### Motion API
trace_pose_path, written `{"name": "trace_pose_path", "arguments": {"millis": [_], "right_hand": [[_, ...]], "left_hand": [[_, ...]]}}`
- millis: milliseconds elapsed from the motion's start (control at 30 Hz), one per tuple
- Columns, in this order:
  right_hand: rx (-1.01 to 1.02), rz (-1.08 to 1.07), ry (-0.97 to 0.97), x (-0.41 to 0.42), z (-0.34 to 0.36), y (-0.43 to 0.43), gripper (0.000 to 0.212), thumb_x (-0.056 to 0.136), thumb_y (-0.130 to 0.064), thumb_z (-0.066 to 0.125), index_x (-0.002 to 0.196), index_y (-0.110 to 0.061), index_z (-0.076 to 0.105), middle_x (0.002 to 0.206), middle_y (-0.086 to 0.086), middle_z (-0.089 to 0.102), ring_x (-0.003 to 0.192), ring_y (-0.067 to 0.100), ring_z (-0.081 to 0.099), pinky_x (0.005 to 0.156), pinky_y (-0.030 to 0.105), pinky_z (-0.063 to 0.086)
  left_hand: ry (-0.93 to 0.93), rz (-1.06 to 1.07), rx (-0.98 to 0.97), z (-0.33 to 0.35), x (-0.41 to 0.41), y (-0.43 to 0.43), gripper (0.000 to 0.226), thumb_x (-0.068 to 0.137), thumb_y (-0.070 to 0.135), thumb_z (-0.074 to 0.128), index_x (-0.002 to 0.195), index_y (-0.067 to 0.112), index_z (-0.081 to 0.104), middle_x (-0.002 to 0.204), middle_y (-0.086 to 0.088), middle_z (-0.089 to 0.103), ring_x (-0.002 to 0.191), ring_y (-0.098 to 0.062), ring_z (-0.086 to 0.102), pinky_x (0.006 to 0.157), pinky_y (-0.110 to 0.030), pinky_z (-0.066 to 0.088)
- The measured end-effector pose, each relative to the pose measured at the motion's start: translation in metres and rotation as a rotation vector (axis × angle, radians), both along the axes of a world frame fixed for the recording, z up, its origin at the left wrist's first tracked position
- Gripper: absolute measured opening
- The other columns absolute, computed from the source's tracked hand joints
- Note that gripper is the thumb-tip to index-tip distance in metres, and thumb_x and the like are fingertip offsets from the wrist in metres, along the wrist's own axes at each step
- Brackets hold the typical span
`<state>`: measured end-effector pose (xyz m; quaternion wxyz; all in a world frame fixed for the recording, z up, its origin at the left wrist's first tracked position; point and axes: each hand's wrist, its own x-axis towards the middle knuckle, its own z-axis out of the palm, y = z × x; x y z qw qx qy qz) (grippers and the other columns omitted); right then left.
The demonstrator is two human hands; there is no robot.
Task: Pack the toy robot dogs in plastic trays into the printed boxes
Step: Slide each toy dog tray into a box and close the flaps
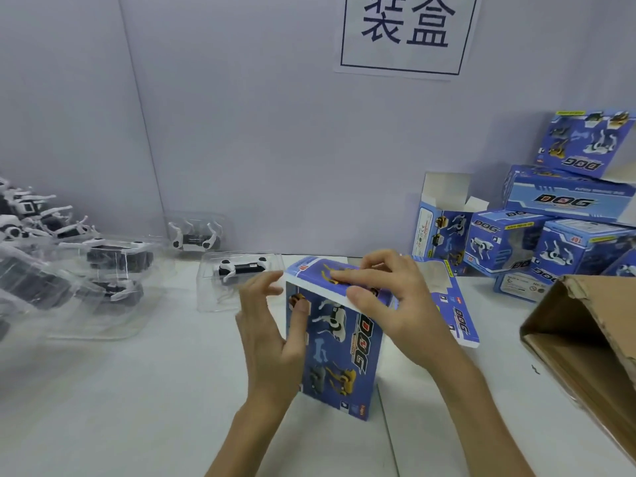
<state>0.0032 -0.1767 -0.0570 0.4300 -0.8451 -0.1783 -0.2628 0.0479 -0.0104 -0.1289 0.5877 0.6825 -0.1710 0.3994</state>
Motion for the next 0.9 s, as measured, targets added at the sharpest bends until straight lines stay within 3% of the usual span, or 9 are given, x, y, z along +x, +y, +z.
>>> {"name": "trace_pose_path", "arguments": {"millis": [100, 200, 267, 333, 400, 467, 667, 767, 900], "right_hand": [[-0.31, -0.101, -0.009, -0.001, 0.016, 0.003, 0.021, 0.08, -0.061, 0.055, 0.096, -0.056, 0.067, 0.103, -0.024, 0.052, 0.106, 0.0, 0.046, 0.094, 0.013, 0.023], [-0.388, 0.025, 0.167, 0.005, 0.036, 0.009, 0.012, 0.085, -0.049, 0.061, 0.088, -0.039, 0.055, 0.117, -0.031, 0.058, 0.105, -0.003, 0.052, 0.078, 0.01, 0.034], [-0.422, 0.079, 0.256, 0.011, 0.043, 0.012, 0.018, 0.09, -0.04, 0.065, 0.088, -0.035, 0.048, 0.133, -0.032, 0.055, 0.104, -0.004, 0.056, 0.075, 0.011, 0.04], [-0.424, 0.076, 0.262, 0.015, 0.047, 0.012, 0.018, 0.091, -0.039, 0.065, 0.089, -0.036, 0.047, 0.135, -0.026, 0.058, 0.104, -0.001, 0.059, 0.082, 0.02, 0.047], [-0.441, 0.071, 0.248, 0.015, 0.05, 0.01, 0.015, 0.093, -0.039, 0.064, 0.105, -0.04, 0.054, 0.125, -0.023, 0.064, 0.099, 0.001, 0.061, 0.081, 0.025, 0.05], [-0.47, 0.064, 0.235, 0.014, 0.051, 0.008, 0.026, 0.095, -0.039, 0.062, 0.12, -0.048, 0.057, 0.112, -0.024, 0.065, 0.095, 0.001, 0.063, 0.074, 0.02, 0.051], [-0.36, 0.082, 0.309, 0.017, 0.054, 0.006, 0.029, 0.098, -0.035, 0.06, 0.123, -0.048, 0.065, 0.119, -0.021, 0.068, 0.1, 0.002, 0.066, 0.082, 0.03, 0.058], [-0.332, 0.094, 0.322, 0.018, 0.057, 0.006, 0.029, 0.098, -0.033, 0.059, 0.121, -0.049, 0.066, 0.102, -0.031, 0.068, 0.095, -0.006, 0.064, 0.075, 0.016, 0.055], [-0.334, 0.107, 0.326, 0.02, 0.061, 0.006, 0.031, 0.098, -0.029, 0.06, 0.119, -0.051, 0.066, 0.091, -0.045, 0.062, 0.094, -0.014, 0.06, 0.068, 0.006, 0.048]], "left_hand": [[0.084, -0.052, -0.085, -0.001, -0.004, -0.009, 0.023, 0.095, 0.029, 0.055, 0.116, 0.037, 0.05, 0.112, 0.023, 0.06, 0.104, -0.011, 0.06, 0.084, -0.021, 0.044], [0.069, -0.146, -0.127, -0.002, -0.011, -0.015, 0.027, 0.097, 0.031, 0.054, 0.123, 0.037, 0.051, 0.112, 0.021, 0.062, 0.103, -0.008, 0.063, 0.08, -0.009, 0.044], [0.042, -0.22, -0.089, -0.002, -0.014, -0.016, 0.048, 0.089, 0.038, 0.065, 0.133, 0.029, 0.048, 0.118, 0.016, 0.063, 0.104, -0.01, 0.065, 0.081, -0.013, 0.049], [0.063, -0.241, 0.002, -0.005, -0.015, -0.019, 0.08, 0.073, 0.045, 0.077, 0.142, 0.028, 0.04, 0.121, 0.017, 0.061, 0.104, -0.009, 0.066, 0.084, -0.021, 0.054], [0.135, -0.175, 0.125, -0.006, -0.018, -0.023, 0.117, 0.055, 0.055, 0.083, 0.153, 0.03, 0.024, 0.129, 0.019, 0.054, 0.114, -0.012, 0.06, 0.098, -0.034, 0.05], [0.21, -0.119, 0.181, -0.007, -0.023, -0.028, 0.14, 0.044, 0.065, 0.083, 0.157, 0.033, 0.007, 0.136, 0.014, 0.046, 0.122, -0.014, 0.052, 0.107, -0.044, 0.043], [0.211, -0.166, 0.082, -0.008, -0.026, -0.033, 0.134, 0.046, 0.059, 0.086, 0.153, 0.042, 0.009, 0.132, 0.019, 0.041, 0.12, -0.011, 0.052, 0.096, -0.042, 0.054], [0.197, -0.163, 0.062, -0.009, -0.027, -0.034, 0.133, 0.047, 0.058, 0.087, 0.152, 0.046, 0.007, 0.129, 0.019, 0.042, 0.116, -0.009, 0.053, 0.092, -0.034, 0.056], [0.158, -0.161, 0.03, -0.011, -0.028, -0.035, 0.129, 0.05, 0.055, 0.087, 0.153, 0.043, 0.011, 0.128, 0.026, 0.04, 0.12, -0.005, 0.051, 0.09, -0.012, 0.05]]}}
